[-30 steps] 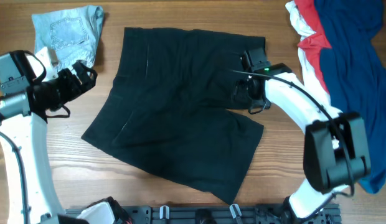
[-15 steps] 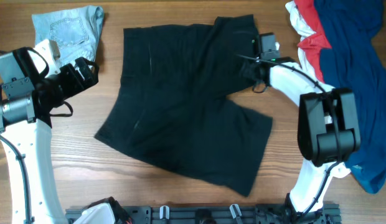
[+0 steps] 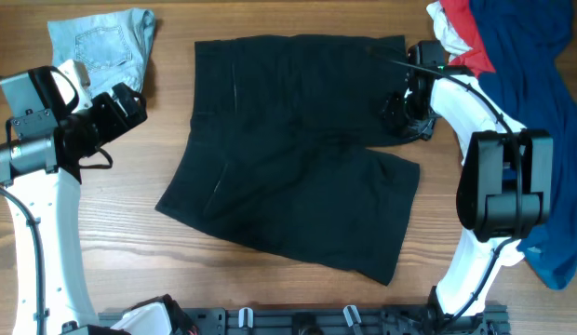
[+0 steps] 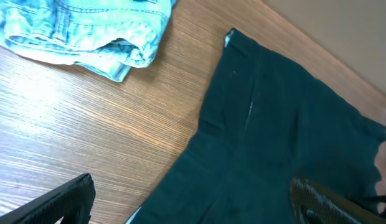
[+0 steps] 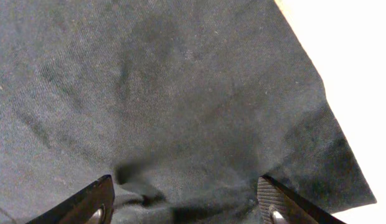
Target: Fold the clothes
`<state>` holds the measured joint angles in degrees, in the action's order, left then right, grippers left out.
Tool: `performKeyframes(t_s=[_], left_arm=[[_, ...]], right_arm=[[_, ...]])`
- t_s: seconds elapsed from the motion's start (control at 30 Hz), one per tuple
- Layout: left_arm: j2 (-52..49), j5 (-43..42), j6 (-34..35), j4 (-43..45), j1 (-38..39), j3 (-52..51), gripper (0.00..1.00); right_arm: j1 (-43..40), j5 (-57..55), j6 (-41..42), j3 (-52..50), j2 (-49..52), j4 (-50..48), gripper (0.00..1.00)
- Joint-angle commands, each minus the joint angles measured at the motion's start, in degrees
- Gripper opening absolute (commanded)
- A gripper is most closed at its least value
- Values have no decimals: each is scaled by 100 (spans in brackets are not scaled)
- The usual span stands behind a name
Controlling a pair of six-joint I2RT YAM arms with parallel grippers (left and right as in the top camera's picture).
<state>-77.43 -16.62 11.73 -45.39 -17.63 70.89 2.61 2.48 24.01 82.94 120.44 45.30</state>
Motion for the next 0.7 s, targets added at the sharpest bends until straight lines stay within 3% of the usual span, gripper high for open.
performKeyframes(t_s=[0.0,0.1,0.2,0.37,0.53,0.6,0.67], left_arm=[[-39,352,48,85,15,46,100],[-35,367,48,319,11,48,100],[146,367,48,341,11,68,100],[831,365,46,-57,11,70,100],[828,367,-227,-1071,11,70,100],[726,494,693,-1602,11,57,100],[649,490,1062,-1832,17,-81,100]], right_arm=[[-76,-205,-46,-330,243,341,87],[-76,-131,-310,271,-647,693,96],[-31,-98,-365,892,-1816,1451,99],[229,96,-245,973,-3552,2872,99],[1073,96,844,852,-4083,4360,98],[1941,22,1808,446,-4262,4542,98],[2581,-98,2929,-122,-4345,4459,95]])
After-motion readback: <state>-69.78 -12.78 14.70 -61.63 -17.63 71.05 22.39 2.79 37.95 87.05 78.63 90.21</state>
